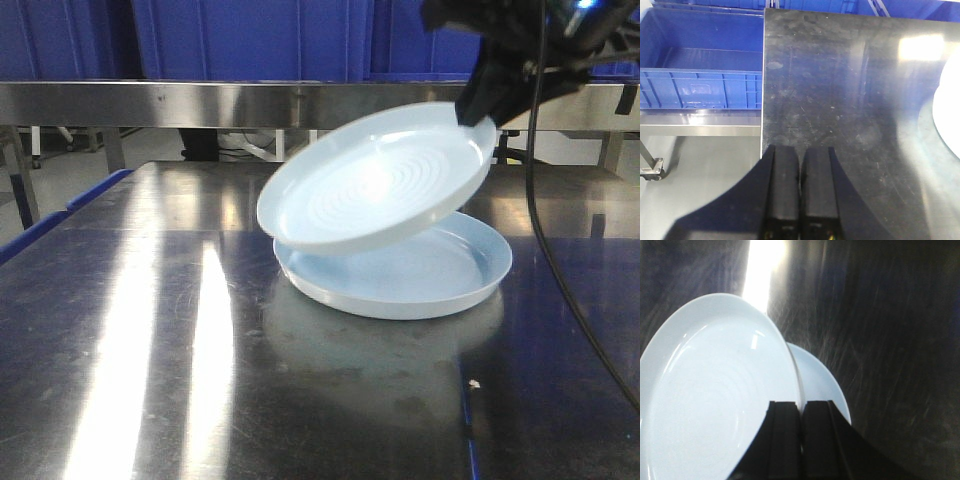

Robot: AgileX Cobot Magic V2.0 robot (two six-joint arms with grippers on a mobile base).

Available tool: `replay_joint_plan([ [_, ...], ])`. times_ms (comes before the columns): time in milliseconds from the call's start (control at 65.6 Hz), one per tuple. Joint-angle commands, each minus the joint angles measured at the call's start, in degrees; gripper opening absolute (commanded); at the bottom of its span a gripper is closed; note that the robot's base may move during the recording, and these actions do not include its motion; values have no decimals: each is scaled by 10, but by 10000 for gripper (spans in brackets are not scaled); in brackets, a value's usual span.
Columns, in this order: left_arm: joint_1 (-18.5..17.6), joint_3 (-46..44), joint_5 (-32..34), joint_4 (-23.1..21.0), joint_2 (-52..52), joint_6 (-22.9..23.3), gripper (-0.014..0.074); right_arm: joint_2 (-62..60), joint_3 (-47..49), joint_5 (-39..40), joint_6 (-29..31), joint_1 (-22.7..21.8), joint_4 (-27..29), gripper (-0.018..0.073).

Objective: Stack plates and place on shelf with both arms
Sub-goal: 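Lower the held plate onto the center plate and open the right gripper, then grasp the rim of the stacked plates with the right gripper and lift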

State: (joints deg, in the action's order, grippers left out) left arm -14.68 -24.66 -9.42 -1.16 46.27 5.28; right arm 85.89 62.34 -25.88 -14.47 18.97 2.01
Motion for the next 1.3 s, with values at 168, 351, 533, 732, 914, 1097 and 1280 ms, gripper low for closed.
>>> replay_joint_plan([
  [168,1,-16,47,-3,-5,4,87,-2,20,24,3,0,0,48],
  [351,1,-16,47,-3,-5,4,87,-2,18,25,3,-1,-2,48],
  [533,1,-16,47,-3,-5,4,87,9,16,16,3,-1,-14,52],
  [732,1,-16,47,-3,-5,4,87,43,16,-16,3,-1,-28,390],
  [914,1,-16,47,-3,-5,4,87,80,16,-43,3,-1,-28,564],
  [1097,1,-16,47,-3,-5,4,87,101,16,-43,3,-1,-28,468],
  [1280,1,-16,47,-3,-5,4,87,107,16,-37,3,-1,-28,243],
])
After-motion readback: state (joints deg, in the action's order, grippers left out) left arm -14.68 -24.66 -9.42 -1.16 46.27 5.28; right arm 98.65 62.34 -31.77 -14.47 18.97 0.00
